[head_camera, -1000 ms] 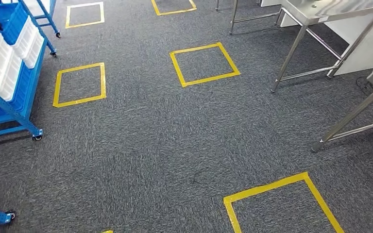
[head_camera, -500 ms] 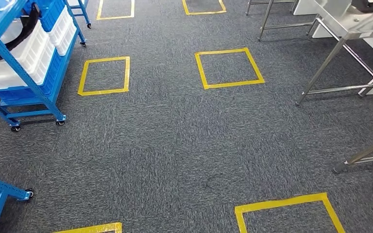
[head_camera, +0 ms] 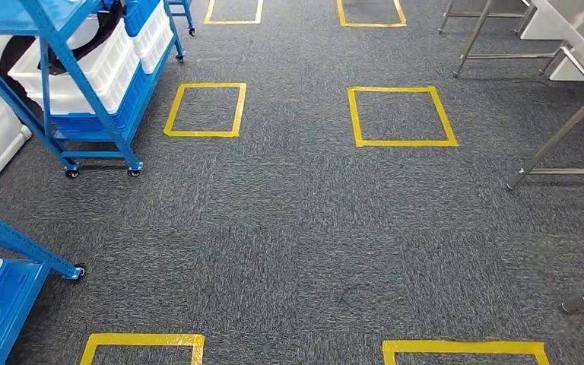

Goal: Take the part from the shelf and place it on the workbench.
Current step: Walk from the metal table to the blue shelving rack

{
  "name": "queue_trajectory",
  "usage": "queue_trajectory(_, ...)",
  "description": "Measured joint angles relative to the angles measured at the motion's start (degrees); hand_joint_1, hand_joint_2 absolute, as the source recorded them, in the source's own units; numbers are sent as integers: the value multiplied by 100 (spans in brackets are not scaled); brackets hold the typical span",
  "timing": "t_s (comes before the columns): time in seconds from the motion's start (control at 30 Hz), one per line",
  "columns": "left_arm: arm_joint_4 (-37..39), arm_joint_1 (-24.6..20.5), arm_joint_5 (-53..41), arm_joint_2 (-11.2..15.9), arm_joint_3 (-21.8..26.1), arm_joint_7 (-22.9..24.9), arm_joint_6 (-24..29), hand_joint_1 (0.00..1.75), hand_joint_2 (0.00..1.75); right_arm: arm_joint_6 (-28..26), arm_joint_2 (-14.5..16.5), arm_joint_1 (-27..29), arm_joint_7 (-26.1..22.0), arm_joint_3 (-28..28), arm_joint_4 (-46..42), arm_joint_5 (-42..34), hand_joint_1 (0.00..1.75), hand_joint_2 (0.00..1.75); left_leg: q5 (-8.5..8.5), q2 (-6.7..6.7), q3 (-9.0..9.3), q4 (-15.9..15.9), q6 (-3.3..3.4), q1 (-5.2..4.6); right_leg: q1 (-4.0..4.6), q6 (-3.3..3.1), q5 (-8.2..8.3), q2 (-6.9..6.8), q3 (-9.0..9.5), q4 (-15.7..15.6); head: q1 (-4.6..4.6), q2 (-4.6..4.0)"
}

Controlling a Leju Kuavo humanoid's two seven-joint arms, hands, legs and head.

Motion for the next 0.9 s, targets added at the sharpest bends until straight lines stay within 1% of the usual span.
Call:
queue_trajectory(0.03, 0, -5, 0, -1, 0, 0, 1, 0, 0, -1, 0, -5, -2, -1, 0, 1, 0, 0, 9, 38, 40, -104, 45, -22, 14, 37, -20, -55, 18, 1, 1, 0)
queue_trajectory(0.07, 0, -4, 0, 0, 0, 0, 1, 0, 0, -1, 0, -18, -7, -2, 0, 2, 0, 0, 1, -14, 29, -118, 97, -49, 17, 71, -33, -109, 37, -3, 0, 0)
queue_trajectory(0.1, 0, 3, 0, 1, 0, 0, 1, 0, 0, -1, 0, -39, -11, -2, 0, 5, 0, 0, 12, -82, 31, -132, 148, -53, 10, 106, -42, -151, 54, -13, -1, 0)
queue_trajectory(0.13, 0, 12, 0, 1, 0, -1, 1, 0, 0, -1, 1, -54, -14, -2, 0, 9, 0, 0, 22, -140, 39, -156, 188, -53, -5, 140, -75, -103, 67, 6, 0, 0)
queue_trajectory(0.17, 0, 14, 0, 1, 1, -2, 0, 0, 0, -1, 4, -64, -16, -2, 0, 13, 0, 0, 38, -199, 52, -180, 228, -50, -21, 163, -154, 8, 39, 98, 0, 0)
queue_trajectory(0.2, 0, 10, 0, 0, 0, -3, -1, 0, 0, -1, 14, -65, -16, -2, 0, 16, 0, 0, 54, -250, 68, -203, 267, -42, -30, 175, -290, 157, -52, 302, 1, 0)
queue_trajectory(0.23, 0, 4, 0, 0, 0, -4, -2, 0, 0, -1, 32, -55, -16, -3, 0, 16, 0, 0, 59, -300, 64, -210, 295, -49, -35, 172, -466, 319, -210, 627, 1, 0)
queue_trajectory(0.27, 0, -4, 0, 1, -1, -4, -3, 0, 0, 2, 51, -48, -16, -5, 0, 16, 0, 0, 59, -359, 60, -209, 319, -62, -32, 160, -637, 412, -417, 1012, 0, 0)
queue_trajectory(0.3, 0, -7, 0, 2, -1, -3, -3, 0, 0, 5, 70, -39, -16, -7, 0, 16, 0, 0, 58, -427, 60, -207, 335, -77, -30, 148, -743, 456, -611, 1350, -1, 0)
queue_trajectory(0.33, 0, -9, 0, 3, 0, -2, -4, 0, 0, 8, 84, -31, -15, -9, 0, 16, 0, 0, 52, -506, 68, -205, 345, -93, -29, 132, -739, 479, -741, 1540, -1, 0)
queue_trajectory(0.37, 0, -8, 0, 4, 0, 0, -4, 0, 0, 11, 90, -26, -15, -10, 0, 16, 0, 0, 46, -590, 82, -202, 350, -106, -25, 110, -610, 497, -774, 1515, -1, 0)
queue_trajectory(0.4, 0, -7, 0, 3, 1, 2, -5, 0, 0, 13, 93, -22, -15, -10, 0, 16, 0, 0, 39, -673, 100, -199, 351, -114, -15, 81, -390, 533, -713, 1290, -1, 0)
queue_trajectory(0.43, 0, -6, 0, 1, 0, 2, -5, 0, 0, 13, 94, -17, -15, -11, 0, 16, 0, 0, 30, -753, 113, -196, 349, -116, -2, 44, -130, 624, -593, 936, -1, 0)
queue_trajectory(0.47, 0, -12, 0, -4, -1, 2, -7, 0, 0, 14, 94, -11, -14, -16, 0, 15, 0, 0, 17, -824, 119, -183, 336, -125, 8, 6, 61, 753, -470, 588, -1, 0)
queue_trajectory(0.5, 0, -20, 0, -10, -1, 4, -7, 0, 0, 14, 95, -9, -15, -26, 0, 11, 0, 0, 7, -893, 112, -173, 317, -123, 19, -17, 175, 857, -374, 322, -1, 0)
queue_trajectory(0.53, 0, -25, 0, -15, -1, 5, -7, 0, 0, 14, 95, -11, -15, -39, 0, 7, 0, 0, 1, -953, 98, -165, 292, -114, 31, -30, 215, 928, -319, 166, -1, 0)
queue_trajectory(0.57, 0, -22, 0, -18, -1, 7, -8, 0, 0, 14, 96, -21, -16, -53, 0, 2, 0, 0, 1, -1013, 82, -166, 255, -104, 43, -40, 195, 926, -298, 115, -1, 0)
queue_trajectory(0.6, 0, -9, 0, -18, -1, 9, -8, 0, 0, 15, 96, -37, -17, -64, 0, -2, 0, 0, 9, -1079, 70, -184, 216, -90, 50, -52, 200, 865, -276, 75, -1, 0)
queue_trajectory(0.63, 0, 5, 1, -16, -1, 10, -8, 0, 0, 16, 95, -50, -16, -70, 0, -3, 0, 0, 2, -1053, 67, -178, 185, -84, 45, -75, 216, 797, -244, 24, -1, 0)
queue_trajectory(0.67, 0, 14, 2, -16, -1, 13, -8, 0, 0, 17, 94, -53, -13, -75, 0, -3, 0, 0, -43, -944, 42, -122, 155, -89, 35, -101, 231, 727, -204, -33, -2, 0)
queue_trajectory(0.7, 0, 12, 3, -15, -2, 18, -8, 0, 0, 20, 92, -45, -10, -79, 0, -3, 0, 0, -145, -788, -27, 38, 133, -95, 23, -124, 246, 651, -166, -87, -2, 0)
queue_trajectory(0.73, 0, 3, 4, -15, -2, 22, -8, 0, 0, 24, 89, -30, -6, -84, 0, -2, 0, 0, -301, -603, -157, 320, 115, -90, 23, -141, 248, 568, -137, -116, -2, 0)
queue_trajectory(0.77, 0, -6, 5, -15, -2, 25, -8, 0, 0, 28, 80, -15, -3, -89, 0, -1, 0, 0, -475, -485, -337, 669, 88, -79, 30, -155, 238, 485, -120, -124, -3, 0)
queue_trajectory(0.8, 0, -12, 5, -14, -2, 26, -8, 0, 0, 33, 67, -5, -1, -93, 0, 0, 0, 0, -611, -438, -514, 1008, 61, -60, 37, -164, 223, 397, -112, -120, -2, 0)
queue_trajectory(0.83, 0, -13, 7, -13, -2, 29, -8, 0, 0, 37, 52, -3, 1, -95, 0, 4, 0, 0, -661, -414, -632, 1228, 34, -40, 39, -165, 207, 314, -106, -114, -2, 0)
queue_trajectory(0.87, 0, -8, 11, -12, -2, 33, -8, 0, 0, 39, 38, -5, 1, -96, 0, 9, 0, 0, -602, -392, -648, 1248, 9, -20, 36, -159, 187, 237, -98, -105, -2, 0)
queue_trajectory(0.9, 0, 0, 15, -10, -2, 40, -7, 0, 0, 40, 31, -9, 2, -96, 0, 16, 0, 0, -449, -355, -552, 1054, -11, -2, 30, -144, 164, 167, -87, -90, -2, 0)
